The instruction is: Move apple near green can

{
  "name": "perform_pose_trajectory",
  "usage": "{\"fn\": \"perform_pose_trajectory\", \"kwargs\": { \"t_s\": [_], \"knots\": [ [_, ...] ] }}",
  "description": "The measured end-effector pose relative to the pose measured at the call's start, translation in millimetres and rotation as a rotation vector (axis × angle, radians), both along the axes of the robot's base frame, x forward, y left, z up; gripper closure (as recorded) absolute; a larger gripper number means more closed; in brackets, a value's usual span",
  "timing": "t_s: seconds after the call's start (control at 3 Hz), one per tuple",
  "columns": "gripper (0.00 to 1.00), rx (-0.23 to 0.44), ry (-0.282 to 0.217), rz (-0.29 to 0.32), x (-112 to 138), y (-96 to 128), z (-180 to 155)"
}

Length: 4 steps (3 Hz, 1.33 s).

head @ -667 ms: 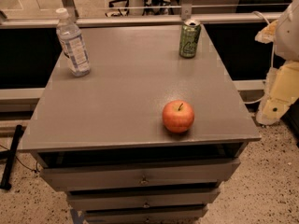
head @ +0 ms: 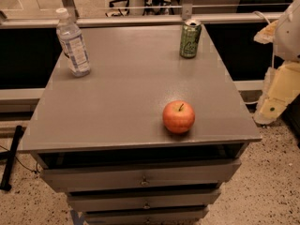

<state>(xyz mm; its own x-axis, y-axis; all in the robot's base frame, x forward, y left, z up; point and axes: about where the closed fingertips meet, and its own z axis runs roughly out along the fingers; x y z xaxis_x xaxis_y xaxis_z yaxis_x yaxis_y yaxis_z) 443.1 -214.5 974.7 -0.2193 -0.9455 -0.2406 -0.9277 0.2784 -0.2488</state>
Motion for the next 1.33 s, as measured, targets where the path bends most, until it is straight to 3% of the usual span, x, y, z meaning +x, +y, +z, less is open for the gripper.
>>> {"fn": "perform_pose_trajectory", "kwargs": {
  "t_s": [0.67,1.33],
  "knots": [
    [0.00,0.217,0.031,0.031,24.9,33.7,-56.7],
    [0.00,0.410,0.081,0.068,25.9,79.4,-106.4]
  ]
}}
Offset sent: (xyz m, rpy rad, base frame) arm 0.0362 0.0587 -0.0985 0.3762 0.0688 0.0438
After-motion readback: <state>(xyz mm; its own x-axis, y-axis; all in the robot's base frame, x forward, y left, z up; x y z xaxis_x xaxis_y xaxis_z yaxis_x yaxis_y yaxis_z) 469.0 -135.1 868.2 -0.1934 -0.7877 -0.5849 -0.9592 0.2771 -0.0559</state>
